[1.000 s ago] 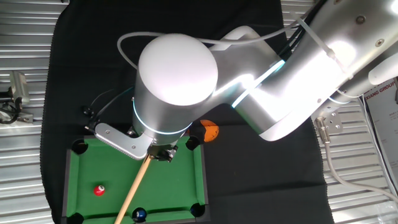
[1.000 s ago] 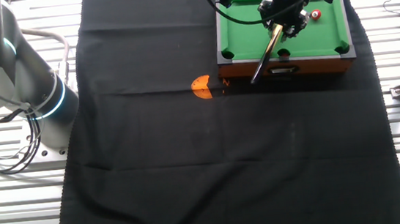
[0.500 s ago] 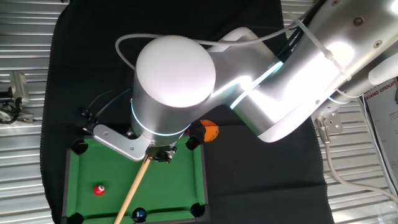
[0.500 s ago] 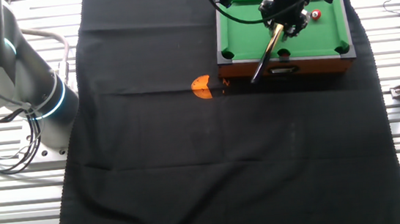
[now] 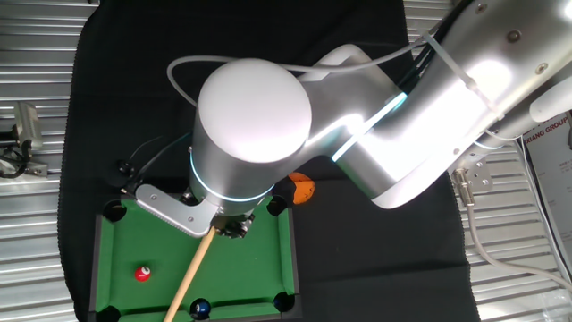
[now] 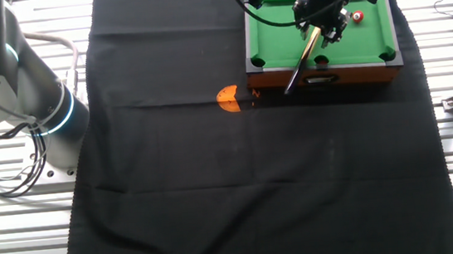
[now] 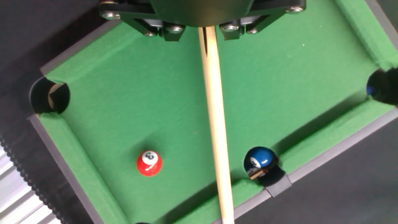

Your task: Hit the pool ball

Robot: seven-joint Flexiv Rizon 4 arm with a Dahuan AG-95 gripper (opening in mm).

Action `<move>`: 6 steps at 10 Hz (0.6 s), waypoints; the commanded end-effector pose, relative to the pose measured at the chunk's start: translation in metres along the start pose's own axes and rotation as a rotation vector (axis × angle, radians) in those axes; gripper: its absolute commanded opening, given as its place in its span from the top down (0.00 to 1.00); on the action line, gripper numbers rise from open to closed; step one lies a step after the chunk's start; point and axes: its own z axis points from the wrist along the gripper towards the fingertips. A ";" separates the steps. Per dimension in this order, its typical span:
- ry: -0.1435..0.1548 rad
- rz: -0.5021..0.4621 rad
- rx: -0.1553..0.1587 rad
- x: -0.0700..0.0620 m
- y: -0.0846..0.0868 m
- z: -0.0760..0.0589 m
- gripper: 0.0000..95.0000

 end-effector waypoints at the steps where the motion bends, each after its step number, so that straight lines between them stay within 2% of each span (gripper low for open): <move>1: 0.000 0.000 0.002 0.000 0.000 0.001 0.60; 6: 0.002 0.000 0.004 -0.001 0.000 0.007 0.60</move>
